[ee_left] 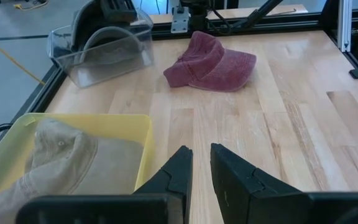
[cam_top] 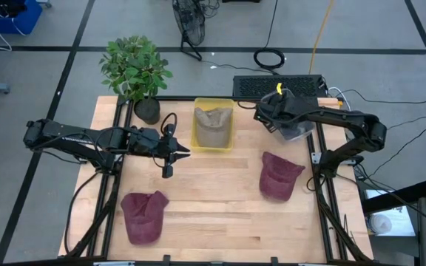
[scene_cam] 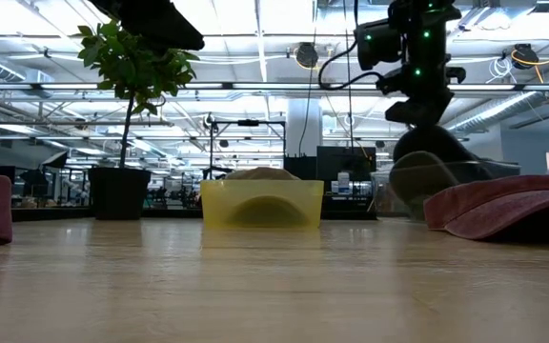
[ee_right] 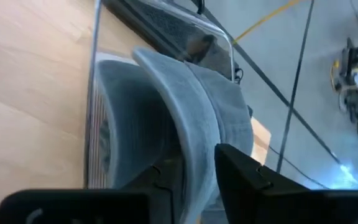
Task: Pick & Place hat
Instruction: Put the blue cap into the transparent bin
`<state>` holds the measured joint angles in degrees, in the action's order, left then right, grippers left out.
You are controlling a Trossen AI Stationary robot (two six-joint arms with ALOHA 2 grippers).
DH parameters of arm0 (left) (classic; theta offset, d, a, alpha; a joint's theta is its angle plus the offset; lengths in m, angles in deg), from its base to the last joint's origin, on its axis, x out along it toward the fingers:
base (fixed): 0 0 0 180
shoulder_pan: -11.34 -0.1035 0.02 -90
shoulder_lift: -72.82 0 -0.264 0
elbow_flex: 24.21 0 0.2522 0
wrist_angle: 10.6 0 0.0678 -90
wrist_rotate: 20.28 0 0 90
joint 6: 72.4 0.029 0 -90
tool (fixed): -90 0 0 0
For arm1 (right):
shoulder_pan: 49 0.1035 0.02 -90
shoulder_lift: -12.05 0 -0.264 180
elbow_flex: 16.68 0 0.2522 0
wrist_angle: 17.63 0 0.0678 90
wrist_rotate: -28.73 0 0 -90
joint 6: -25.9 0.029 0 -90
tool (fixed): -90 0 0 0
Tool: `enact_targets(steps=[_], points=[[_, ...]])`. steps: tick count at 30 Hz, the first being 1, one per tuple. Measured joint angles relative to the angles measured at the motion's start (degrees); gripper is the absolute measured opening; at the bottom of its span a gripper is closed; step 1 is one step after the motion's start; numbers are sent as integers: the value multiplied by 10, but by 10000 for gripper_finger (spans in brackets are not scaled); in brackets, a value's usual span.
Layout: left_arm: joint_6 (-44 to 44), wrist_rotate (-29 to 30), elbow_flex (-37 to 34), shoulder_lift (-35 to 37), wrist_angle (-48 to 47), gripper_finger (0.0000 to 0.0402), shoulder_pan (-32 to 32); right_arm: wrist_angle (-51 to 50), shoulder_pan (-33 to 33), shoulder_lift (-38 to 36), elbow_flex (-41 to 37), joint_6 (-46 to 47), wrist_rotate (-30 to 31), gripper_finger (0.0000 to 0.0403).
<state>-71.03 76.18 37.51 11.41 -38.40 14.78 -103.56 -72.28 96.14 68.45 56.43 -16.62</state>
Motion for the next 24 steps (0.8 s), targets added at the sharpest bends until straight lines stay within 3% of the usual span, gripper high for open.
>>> enact_targets(steps=[10,15,20,24], points=[[0,0,0,0,0,65,0,-52,-19,-3,0,16,3,105],[0,0,0,0,0,65,0,-59,-19,-2,0,13,1,75],[0,0,0,0,0,65,0,-62,-17,-2,0,-5,2,14],[0,0,0,0,0,65,0,-63,-17,-2,0,-7,2,14]])
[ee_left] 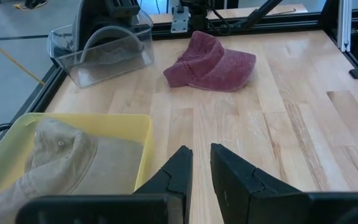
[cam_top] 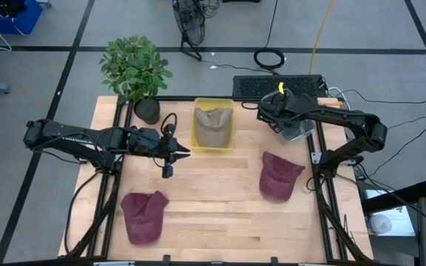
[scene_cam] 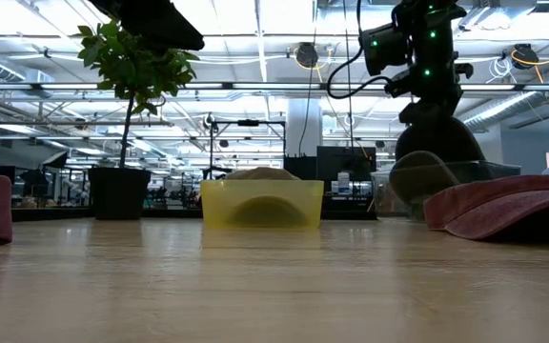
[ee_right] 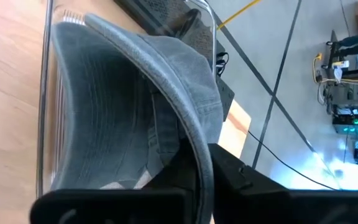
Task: Pick & Place hat
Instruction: Put the blue cap into the transparent bin
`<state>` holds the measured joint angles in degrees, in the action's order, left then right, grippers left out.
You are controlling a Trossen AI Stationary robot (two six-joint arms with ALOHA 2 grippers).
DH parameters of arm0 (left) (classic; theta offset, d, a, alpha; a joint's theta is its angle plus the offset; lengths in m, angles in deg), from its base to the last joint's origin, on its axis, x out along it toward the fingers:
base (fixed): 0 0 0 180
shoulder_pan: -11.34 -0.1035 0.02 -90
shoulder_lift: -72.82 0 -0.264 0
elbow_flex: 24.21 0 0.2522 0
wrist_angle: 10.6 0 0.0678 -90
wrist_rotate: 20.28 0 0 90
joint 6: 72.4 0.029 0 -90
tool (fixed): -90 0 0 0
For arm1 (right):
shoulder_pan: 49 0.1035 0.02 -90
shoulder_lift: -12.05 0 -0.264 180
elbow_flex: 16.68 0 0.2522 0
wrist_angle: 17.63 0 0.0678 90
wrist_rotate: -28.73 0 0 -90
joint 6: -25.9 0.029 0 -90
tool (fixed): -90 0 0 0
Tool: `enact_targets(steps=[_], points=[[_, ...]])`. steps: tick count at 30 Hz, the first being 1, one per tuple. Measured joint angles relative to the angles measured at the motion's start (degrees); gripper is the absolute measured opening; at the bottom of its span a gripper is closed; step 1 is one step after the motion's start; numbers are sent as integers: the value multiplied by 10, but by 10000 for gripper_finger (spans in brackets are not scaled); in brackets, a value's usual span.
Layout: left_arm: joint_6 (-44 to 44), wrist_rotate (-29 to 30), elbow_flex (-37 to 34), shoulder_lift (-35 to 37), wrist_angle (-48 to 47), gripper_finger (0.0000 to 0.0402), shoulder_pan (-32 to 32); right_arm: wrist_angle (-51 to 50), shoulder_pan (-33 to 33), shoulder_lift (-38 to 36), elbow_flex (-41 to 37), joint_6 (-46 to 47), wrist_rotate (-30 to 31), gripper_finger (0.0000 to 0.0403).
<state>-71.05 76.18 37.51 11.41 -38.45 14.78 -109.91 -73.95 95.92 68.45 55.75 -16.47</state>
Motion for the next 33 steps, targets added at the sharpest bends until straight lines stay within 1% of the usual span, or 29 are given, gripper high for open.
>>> enact_targets(steps=[7,10,13,16,18,22,25,29,33], points=[[2,0,0,0,1,65,0,34,1,-15,0,10,-43,6],[1,0,0,0,2,65,0,62,0,-37,0,19,-45,8],[1,0,0,0,2,65,0,82,-7,-56,0,34,-57,7],[1,0,0,0,2,65,0,97,-19,-58,-5,46,-75,5],[1,0,0,0,3,65,0,129,-23,-54,-24,43,-81,7],[0,-3,0,0,3,65,0,235,-28,-44,-87,14,-113,8],[0,-3,0,0,2,65,0,297,-28,-37,-132,7,-108,8],[3,-3,0,0,2,65,0,335,-32,-37,-174,4,-106,8],[3,-3,0,0,2,65,0,364,-32,-36,-189,8,-107,9]])
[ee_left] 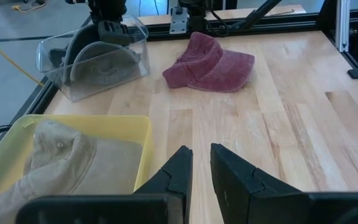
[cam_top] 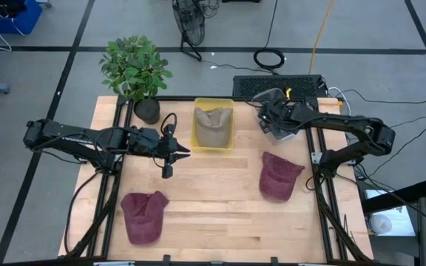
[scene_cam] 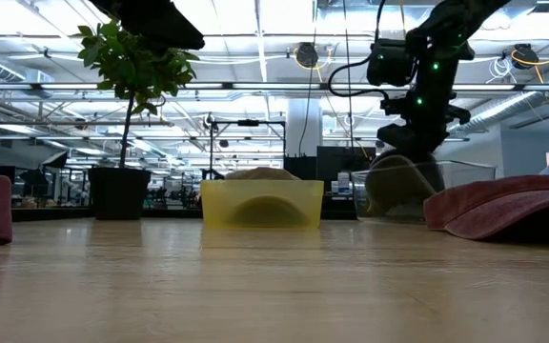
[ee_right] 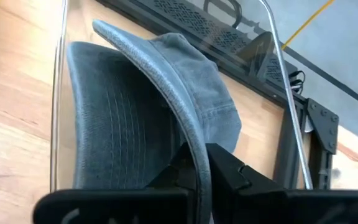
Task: Pick & Place hat
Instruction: Put the blue cap into the transparent bin
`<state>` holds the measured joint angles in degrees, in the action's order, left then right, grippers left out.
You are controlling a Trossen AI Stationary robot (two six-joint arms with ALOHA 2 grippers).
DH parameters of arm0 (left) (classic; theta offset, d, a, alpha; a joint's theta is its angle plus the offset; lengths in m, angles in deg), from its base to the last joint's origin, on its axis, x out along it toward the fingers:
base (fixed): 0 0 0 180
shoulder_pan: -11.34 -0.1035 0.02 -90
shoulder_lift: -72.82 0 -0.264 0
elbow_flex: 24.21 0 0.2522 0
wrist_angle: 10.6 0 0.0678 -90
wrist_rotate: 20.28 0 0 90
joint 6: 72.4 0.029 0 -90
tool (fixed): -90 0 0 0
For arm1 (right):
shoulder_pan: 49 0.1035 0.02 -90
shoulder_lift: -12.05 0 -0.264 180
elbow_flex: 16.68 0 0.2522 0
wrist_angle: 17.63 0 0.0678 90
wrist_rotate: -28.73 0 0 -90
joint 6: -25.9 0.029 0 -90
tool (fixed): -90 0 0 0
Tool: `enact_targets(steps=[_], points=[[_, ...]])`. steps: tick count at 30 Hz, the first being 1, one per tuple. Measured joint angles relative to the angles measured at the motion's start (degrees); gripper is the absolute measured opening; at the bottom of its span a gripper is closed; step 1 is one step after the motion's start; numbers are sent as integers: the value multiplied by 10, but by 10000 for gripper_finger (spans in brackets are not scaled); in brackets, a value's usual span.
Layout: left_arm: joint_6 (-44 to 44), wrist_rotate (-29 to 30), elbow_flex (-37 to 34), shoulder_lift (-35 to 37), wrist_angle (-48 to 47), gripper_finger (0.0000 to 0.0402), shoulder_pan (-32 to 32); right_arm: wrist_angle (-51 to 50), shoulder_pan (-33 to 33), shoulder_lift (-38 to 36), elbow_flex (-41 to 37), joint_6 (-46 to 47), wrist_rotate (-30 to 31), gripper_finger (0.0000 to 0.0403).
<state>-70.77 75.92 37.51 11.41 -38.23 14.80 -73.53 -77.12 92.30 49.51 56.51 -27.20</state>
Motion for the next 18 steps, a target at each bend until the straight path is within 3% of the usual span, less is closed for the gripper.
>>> enact_targets(steps=[9,18], points=[[-2,0,0,0,0,65,0,52,12,1,-26,13,-4,22],[-2,0,0,0,-1,65,0,57,42,-56,-30,-19,29,120]])
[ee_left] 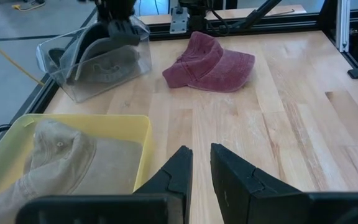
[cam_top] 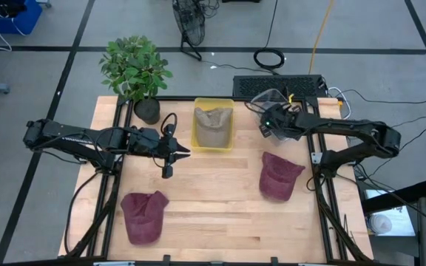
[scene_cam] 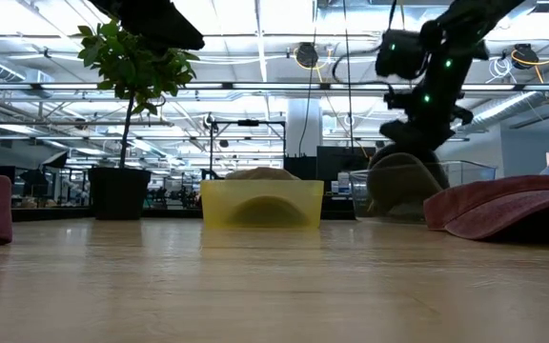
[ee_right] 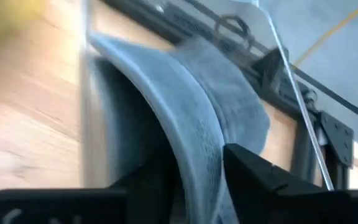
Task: Pick & Place hat
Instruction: Put the blue cap into the transparent bin, then adjust the transparent bin on the table
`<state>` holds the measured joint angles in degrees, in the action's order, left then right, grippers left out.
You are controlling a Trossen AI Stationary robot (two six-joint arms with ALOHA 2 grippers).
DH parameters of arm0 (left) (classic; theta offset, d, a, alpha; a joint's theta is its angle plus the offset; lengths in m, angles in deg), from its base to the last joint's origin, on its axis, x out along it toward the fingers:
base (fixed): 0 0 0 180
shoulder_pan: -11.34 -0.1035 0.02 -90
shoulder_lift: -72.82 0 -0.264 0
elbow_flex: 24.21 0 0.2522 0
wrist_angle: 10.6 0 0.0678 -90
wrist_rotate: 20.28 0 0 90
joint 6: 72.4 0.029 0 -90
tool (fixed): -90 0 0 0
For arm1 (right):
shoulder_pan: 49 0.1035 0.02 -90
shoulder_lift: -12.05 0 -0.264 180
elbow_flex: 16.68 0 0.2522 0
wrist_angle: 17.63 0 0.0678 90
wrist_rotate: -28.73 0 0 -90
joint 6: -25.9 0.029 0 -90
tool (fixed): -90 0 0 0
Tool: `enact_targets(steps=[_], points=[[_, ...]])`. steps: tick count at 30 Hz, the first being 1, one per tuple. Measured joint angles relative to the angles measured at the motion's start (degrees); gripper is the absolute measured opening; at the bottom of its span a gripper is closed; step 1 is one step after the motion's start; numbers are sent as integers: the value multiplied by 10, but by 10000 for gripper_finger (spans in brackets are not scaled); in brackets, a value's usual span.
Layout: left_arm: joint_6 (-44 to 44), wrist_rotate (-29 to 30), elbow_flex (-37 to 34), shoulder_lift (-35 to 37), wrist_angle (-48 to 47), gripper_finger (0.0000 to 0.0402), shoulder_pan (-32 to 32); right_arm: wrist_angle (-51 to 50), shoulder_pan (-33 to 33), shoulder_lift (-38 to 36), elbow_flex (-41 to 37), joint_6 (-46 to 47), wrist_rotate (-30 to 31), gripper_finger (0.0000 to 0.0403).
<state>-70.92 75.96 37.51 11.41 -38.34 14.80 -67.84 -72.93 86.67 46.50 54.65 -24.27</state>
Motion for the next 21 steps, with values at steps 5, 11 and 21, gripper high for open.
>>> enact_targets(steps=[5,11,21], points=[[0,0,0,0,0,65,0,19,15,-60,1,-23,-14,165],[-1,0,0,0,0,65,0,33,35,-133,1,-51,-43,188],[-3,-2,0,0,1,65,0,-200,38,-166,2,-42,-97,154]])
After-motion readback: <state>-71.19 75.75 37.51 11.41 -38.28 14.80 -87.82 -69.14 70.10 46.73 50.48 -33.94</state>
